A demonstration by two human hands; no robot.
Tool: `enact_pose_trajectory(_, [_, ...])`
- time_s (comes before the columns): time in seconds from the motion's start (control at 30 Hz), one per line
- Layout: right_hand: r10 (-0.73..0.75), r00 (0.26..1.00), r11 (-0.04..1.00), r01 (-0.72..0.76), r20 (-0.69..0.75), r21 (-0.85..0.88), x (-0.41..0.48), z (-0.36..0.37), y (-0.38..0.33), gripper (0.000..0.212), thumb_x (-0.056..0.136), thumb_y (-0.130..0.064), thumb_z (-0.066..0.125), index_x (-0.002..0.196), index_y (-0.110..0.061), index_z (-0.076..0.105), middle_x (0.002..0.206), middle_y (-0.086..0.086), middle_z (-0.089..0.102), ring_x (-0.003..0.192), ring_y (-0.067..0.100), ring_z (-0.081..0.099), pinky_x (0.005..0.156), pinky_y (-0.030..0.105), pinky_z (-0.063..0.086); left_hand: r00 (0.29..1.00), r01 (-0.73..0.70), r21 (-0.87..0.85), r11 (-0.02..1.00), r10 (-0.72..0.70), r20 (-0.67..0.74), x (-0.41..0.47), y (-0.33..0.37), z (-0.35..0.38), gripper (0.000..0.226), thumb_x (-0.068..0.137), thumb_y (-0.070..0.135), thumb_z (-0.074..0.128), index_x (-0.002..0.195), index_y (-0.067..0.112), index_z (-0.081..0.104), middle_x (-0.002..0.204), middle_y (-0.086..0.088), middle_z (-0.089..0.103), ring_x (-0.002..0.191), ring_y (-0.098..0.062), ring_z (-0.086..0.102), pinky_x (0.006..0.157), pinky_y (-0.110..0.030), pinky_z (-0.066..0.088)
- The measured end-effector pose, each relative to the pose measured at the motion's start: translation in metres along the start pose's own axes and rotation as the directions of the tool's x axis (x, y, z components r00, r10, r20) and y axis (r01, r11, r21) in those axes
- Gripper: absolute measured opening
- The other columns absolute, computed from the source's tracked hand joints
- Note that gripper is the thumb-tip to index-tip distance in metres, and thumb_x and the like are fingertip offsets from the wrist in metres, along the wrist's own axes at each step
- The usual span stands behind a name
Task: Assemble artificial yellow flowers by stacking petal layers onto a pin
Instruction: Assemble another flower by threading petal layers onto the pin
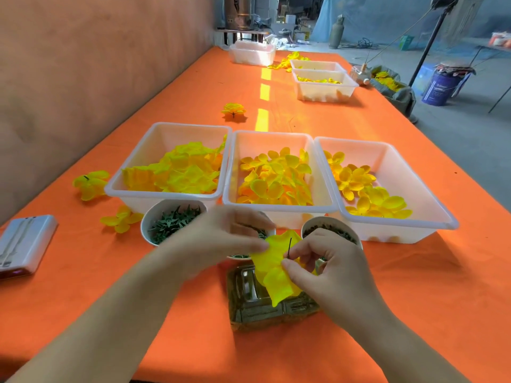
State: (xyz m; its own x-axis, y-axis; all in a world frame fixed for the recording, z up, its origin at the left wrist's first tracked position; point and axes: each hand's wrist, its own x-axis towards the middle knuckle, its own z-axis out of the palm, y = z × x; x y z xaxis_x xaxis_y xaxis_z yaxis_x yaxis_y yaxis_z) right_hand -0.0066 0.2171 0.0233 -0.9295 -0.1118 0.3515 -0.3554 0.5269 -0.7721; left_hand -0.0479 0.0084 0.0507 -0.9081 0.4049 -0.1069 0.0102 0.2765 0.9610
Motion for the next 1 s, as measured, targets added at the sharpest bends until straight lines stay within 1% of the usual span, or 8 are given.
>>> enact_pose_trajectory(0.07, [0.011,1.000,1.000,-0.012,0.010,0.013,0.000,0.000,0.002,0.025,0.072,-0.009,0.085,0.066,-0.028,0.069,0.070,-0.012,0.059,0.067,0.012,0.059,0.058,0.009,0.037,0.960,-0.016,0.171,0.985,0.063,-0.272,0.021,0.002,-0.033,0.020,0.072,0.019,0.082,0.091,0.020,0.077,0.089,0.005,0.077,0.081,-0.009,0.070,0.063,-0.012,0.049])
enact_pose_trajectory(0.17, [0.019,1.000,1.000,-0.019,0.023,0.011,0.000,-0.001,0.002,0.023,0.072,-0.010,0.085,0.066,-0.026,0.070,0.069,-0.012,0.060,0.067,0.012,0.059,0.058,0.010,0.037,0.734,0.191,0.567,0.802,0.267,-0.624,0.063,-0.009,-0.091,0.012,0.082,0.009,0.075,0.092,0.014,0.072,0.090,-0.004,0.074,0.086,-0.022,0.069,0.072,-0.026,0.051])
enact_pose_trajectory(0.3, [0.019,0.999,1.000,-0.019,0.034,0.010,0.002,-0.002,0.001,0.023,0.072,-0.010,0.085,0.065,-0.026,0.070,0.070,-0.012,0.060,0.066,0.011,0.059,0.058,0.010,0.037,0.797,0.515,0.663,0.543,-0.019,-0.603,0.108,-0.033,-0.140,0.058,0.077,0.024,0.083,0.127,0.011,0.056,0.114,-0.015,0.066,0.101,-0.033,0.063,0.082,-0.040,0.052])
enact_pose_trajectory(0.4, [0.019,0.999,1.000,-0.020,0.039,0.015,0.003,-0.003,0.001,0.018,0.071,-0.018,0.083,0.065,-0.027,0.069,0.069,-0.010,0.060,0.067,0.012,0.060,0.059,0.010,0.037,0.821,0.563,0.713,0.418,-0.178,-0.543,0.121,-0.047,-0.146,0.071,0.070,0.031,0.089,0.127,0.009,0.053,0.113,-0.013,0.063,0.096,-0.032,0.060,0.077,-0.040,0.052])
enact_pose_trajectory(0.5, [0.030,0.998,0.999,-0.031,0.047,0.014,0.003,-0.003,0.000,0.011,0.070,-0.026,0.079,0.065,-0.027,0.069,0.069,-0.009,0.060,0.068,0.014,0.060,0.059,0.012,0.038,0.811,0.563,0.694,0.448,-0.139,-0.568,0.125,-0.055,-0.144,0.051,0.069,0.027,0.088,0.111,0.008,0.064,0.096,-0.010,0.063,0.086,-0.030,0.058,0.068,-0.035,0.046])
enact_pose_trajectory(0.77, [0.022,0.998,1.000,-0.022,0.063,0.002,0.006,-0.004,0.003,0.025,0.072,-0.014,0.085,0.064,-0.030,0.067,0.070,-0.015,0.059,0.071,0.013,0.059,0.061,0.012,0.038,0.805,0.484,0.683,0.547,0.027,-0.593,0.129,-0.048,-0.135,0.032,0.090,0.022,0.073,0.118,0.006,0.070,0.121,-0.020,0.066,0.110,-0.038,0.060,0.083,-0.041,0.047])
enact_pose_trajectory(0.87, [0.012,0.998,1.000,-0.013,0.058,0.009,0.006,-0.004,0.003,0.027,0.072,-0.014,0.086,0.064,-0.031,0.066,0.070,-0.015,0.059,0.069,0.013,0.058,0.060,0.013,0.038,0.780,0.505,0.675,0.538,0.052,-0.624,0.123,-0.042,-0.135,0.023,0.095,0.025,0.066,0.104,0.006,0.074,0.101,-0.020,0.067,0.095,-0.038,0.059,0.079,-0.042,0.048])
enact_pose_trajectory(1.0, [0.001,0.999,1.000,-0.001,0.039,0.005,0.006,-0.004,0.002,0.030,0.071,-0.016,0.085,0.062,-0.034,0.064,0.066,-0.013,0.057,0.067,0.012,0.057,0.059,0.017,0.041,0.697,0.392,0.677,0.623,0.279,-0.661,0.107,-0.026,-0.133,0.020,0.096,0.021,0.064,0.099,0.005,0.075,0.099,-0.021,0.070,0.093,-0.039,0.061,0.076,-0.040,0.046])
